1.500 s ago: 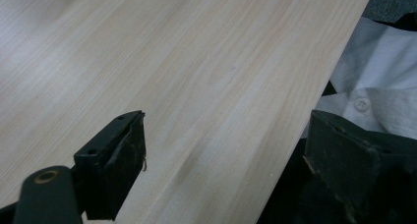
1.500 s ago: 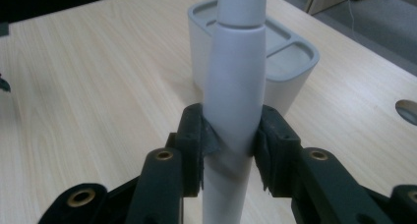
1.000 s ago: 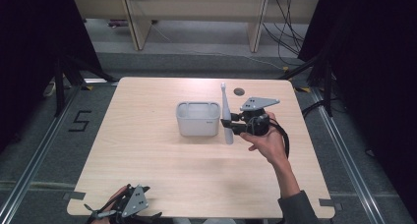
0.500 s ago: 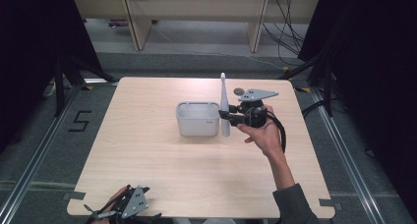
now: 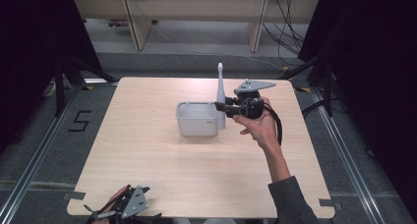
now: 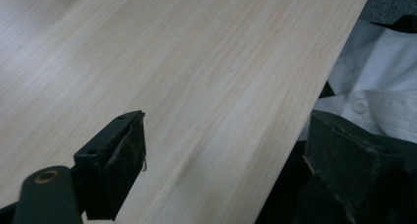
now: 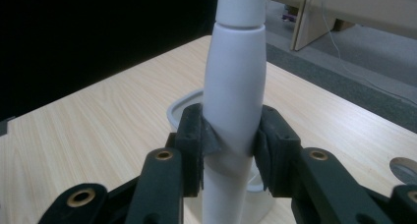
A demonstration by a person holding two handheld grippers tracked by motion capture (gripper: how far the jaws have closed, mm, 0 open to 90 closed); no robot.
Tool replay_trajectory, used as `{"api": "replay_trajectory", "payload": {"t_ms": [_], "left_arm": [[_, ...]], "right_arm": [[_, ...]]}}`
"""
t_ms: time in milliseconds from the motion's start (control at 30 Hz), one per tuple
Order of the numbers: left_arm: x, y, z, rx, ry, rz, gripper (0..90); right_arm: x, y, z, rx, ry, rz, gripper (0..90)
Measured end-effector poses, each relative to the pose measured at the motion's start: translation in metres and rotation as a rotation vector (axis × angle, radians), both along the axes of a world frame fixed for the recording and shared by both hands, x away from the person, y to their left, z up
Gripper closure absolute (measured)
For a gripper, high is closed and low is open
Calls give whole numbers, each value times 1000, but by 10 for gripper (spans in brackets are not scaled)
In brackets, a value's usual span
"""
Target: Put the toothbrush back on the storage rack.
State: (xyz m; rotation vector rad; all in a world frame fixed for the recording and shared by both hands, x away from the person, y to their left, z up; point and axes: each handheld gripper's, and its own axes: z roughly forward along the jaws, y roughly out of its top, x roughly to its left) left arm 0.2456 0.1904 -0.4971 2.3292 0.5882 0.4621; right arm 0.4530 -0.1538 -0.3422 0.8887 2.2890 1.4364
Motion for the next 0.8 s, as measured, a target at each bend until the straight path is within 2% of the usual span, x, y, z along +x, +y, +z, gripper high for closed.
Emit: {"api": "replay_trajectory", "payload": {"t_ms": [33, 233, 300, 400, 500, 600, 700, 733, 767, 800], "left_arm": [[0, 1, 0, 16, 0, -6, 152], [-1, 0, 0, 5, 0, -2, 152], [-2, 0, -1, 7, 2, -1, 152], [-1, 0, 0, 0, -1, 0, 152], [-2, 0, 0, 17, 6, -2, 152], [-1, 0, 0, 0, -1, -1, 152], [-1, 0, 0, 6, 1, -3, 152], [-2, 1, 1, 20, 11, -5, 152], [-1, 1, 0, 7, 5, -4, 152], [0, 1, 1, 17, 3, -4, 152]], "right_arm": [[1, 1, 1, 3, -6, -5, 666], [9, 5, 8, 3, -27, -18, 666], [12, 6, 9, 6, -15, -15, 666], [17, 6, 10, 12, -18, -30, 666], [21, 8, 10, 23, -12, -45, 666], [27, 9, 10, 22, -36, -54, 666], [29, 11, 10, 38, -15, -59, 666], [34, 11, 9, 18, -45, -72, 666], [35, 12, 8, 29, -32, -82, 666], [37, 13, 7, 32, -39, -75, 666]]}}
